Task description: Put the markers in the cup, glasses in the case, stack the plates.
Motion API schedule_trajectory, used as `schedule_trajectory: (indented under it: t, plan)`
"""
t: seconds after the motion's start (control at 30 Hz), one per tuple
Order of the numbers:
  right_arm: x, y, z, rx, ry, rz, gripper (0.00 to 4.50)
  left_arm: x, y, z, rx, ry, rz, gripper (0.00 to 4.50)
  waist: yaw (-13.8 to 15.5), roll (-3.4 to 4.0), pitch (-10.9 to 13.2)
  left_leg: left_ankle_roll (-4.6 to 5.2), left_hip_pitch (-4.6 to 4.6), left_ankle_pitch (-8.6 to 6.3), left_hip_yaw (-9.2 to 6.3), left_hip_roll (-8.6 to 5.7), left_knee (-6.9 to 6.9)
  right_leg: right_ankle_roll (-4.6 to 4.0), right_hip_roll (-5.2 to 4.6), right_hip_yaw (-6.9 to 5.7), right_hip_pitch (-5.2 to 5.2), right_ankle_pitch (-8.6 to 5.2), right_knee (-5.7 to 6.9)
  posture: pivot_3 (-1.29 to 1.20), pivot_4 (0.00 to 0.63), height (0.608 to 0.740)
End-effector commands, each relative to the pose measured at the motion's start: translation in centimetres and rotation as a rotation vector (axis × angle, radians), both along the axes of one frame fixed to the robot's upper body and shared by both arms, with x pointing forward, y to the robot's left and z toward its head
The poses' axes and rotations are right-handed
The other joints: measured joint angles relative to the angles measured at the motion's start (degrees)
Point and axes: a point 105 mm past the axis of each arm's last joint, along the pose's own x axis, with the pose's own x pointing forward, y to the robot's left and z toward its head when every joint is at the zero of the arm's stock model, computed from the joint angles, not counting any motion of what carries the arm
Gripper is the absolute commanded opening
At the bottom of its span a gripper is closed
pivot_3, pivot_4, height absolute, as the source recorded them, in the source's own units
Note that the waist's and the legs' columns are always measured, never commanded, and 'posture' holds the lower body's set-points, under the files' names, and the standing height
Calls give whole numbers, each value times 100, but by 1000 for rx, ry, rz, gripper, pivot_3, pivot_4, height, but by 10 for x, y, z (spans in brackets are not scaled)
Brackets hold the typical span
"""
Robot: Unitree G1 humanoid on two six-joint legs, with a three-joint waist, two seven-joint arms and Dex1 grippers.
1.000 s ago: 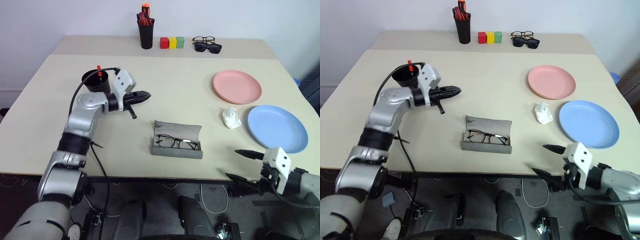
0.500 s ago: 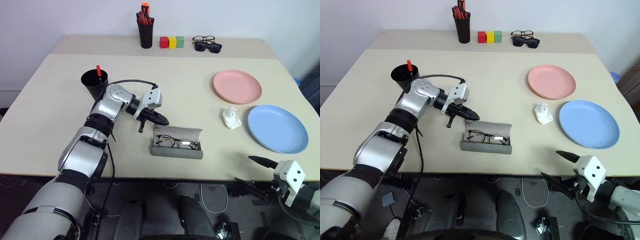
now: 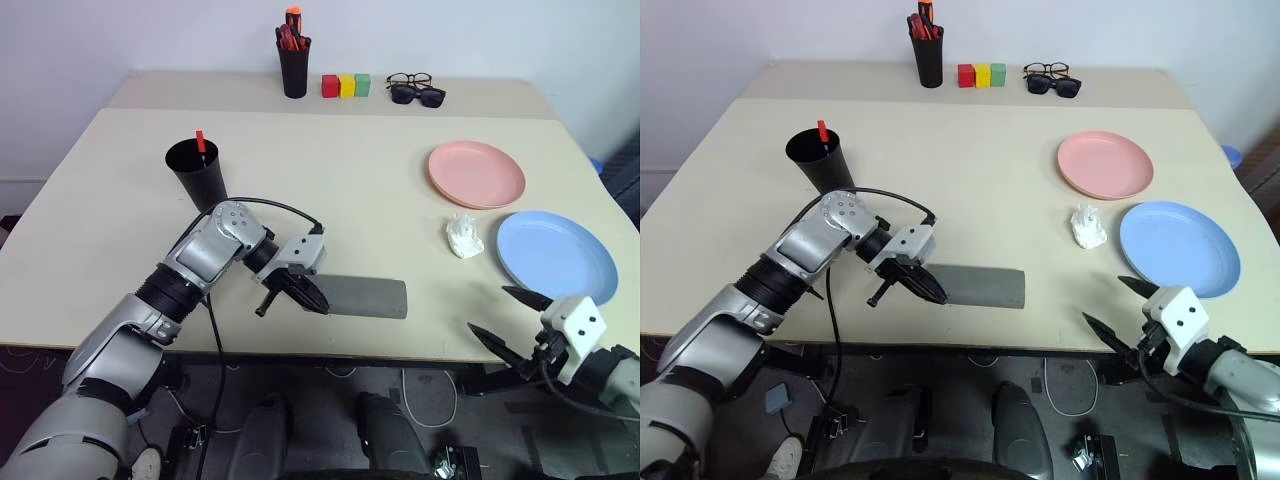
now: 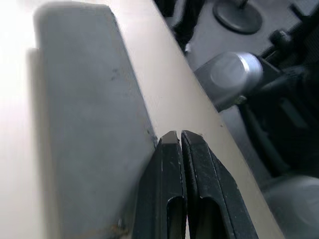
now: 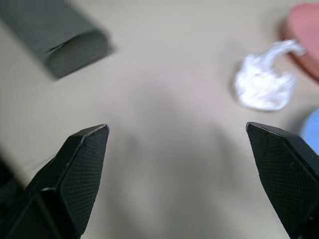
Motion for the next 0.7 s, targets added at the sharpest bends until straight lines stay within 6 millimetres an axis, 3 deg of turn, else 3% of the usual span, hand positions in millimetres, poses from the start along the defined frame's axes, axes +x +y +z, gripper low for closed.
schedule_trajectory:
  t: [0.03, 0.17, 0.27, 0.47, 0.7]
  plan:
    - [14, -18, 2, 5, 8, -87, 4500, 16, -8, 43, -187, -116, 123, 57, -1, 1, 0, 0, 0, 0, 0, 0, 0, 0, -1, 0, 0, 0, -1, 0, 150, 740]
    - [32, -26, 0, 14, 18, -114, 4500, 12, -13, 51, -237, -127, 176, 57, -18, 4, -2, 0, 4, 0, -5, 0, -16, 3, 6, -2, -2, -1, 2, 0, 150, 740]
    - [43, -29, 1, 12, 20, -120, 4500, 5, -14, 50, -243, -97, 185, 1298, -33, 7, -3, 1, 5, 0, -2, 0, -16, 5, 5, 0, -2, 0, 3, 0, 150, 740]
    - [59, -41, -5, -12, 60, -163, 4500, -3, -15, 53, -253, -80, 204, 4361, -30, 7, -3, 1, 6, 1, -1, -1, -11, 5, 5, 0, 0, 0, 5, 0, 150, 740]
    - [69, -50, -13, -27, 117, -185, 4500, -7, -14, 60, -257, -90, 213, 4445, -41, 8, -3, 1, 8, 1, -1, -2, -10, 5, 6, 0, 2, 1, 5, 0, 150, 740]
